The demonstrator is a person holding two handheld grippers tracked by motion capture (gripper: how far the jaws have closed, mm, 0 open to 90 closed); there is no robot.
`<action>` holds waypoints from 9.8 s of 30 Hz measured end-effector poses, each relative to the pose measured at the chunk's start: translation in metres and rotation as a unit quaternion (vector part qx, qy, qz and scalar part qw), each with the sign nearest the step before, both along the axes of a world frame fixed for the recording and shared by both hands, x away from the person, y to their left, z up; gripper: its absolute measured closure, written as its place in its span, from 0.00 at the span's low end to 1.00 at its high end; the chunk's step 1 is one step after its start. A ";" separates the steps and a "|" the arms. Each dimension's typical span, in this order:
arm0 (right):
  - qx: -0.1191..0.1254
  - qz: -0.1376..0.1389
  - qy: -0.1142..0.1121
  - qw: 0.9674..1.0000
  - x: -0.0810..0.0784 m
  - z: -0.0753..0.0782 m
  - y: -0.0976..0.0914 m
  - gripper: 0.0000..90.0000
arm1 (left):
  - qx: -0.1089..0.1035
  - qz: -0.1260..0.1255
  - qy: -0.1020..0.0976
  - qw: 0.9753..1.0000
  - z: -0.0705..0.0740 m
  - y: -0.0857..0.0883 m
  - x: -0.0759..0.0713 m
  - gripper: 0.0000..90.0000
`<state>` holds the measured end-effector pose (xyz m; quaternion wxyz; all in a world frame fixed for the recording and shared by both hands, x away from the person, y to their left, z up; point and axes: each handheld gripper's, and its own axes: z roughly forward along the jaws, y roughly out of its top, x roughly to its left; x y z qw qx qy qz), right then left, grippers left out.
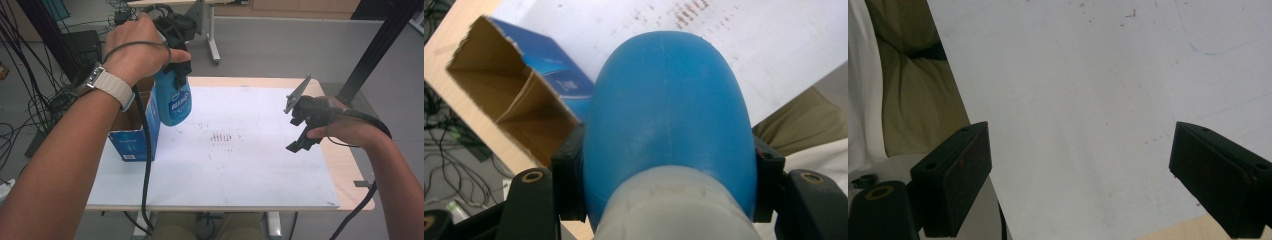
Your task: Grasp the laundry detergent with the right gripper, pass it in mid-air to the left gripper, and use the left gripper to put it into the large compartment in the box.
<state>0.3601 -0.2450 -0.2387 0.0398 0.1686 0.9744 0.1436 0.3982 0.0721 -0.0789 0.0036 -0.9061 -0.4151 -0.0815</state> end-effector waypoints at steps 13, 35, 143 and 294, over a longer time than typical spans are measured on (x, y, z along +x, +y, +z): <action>0.000 0.006 0.000 1.000 0.005 0.002 0.001 0.11 | -0.003 0.065 -0.008 0.998 0.010 0.016 0.005 0.42; 0.001 -0.010 -0.010 1.000 0.008 0.003 -0.006 0.11 | -0.015 0.174 -0.026 0.984 0.023 0.043 0.016 0.42; 0.011 -0.061 0.030 0.998 0.020 -0.040 -0.030 0.10 | -0.014 0.269 -0.025 0.963 -0.114 0.133 0.073 0.42; 0.011 -0.064 0.048 0.997 0.020 -0.063 -0.020 0.10 | -0.014 0.251 0.000 0.968 -0.200 0.146 0.074 0.41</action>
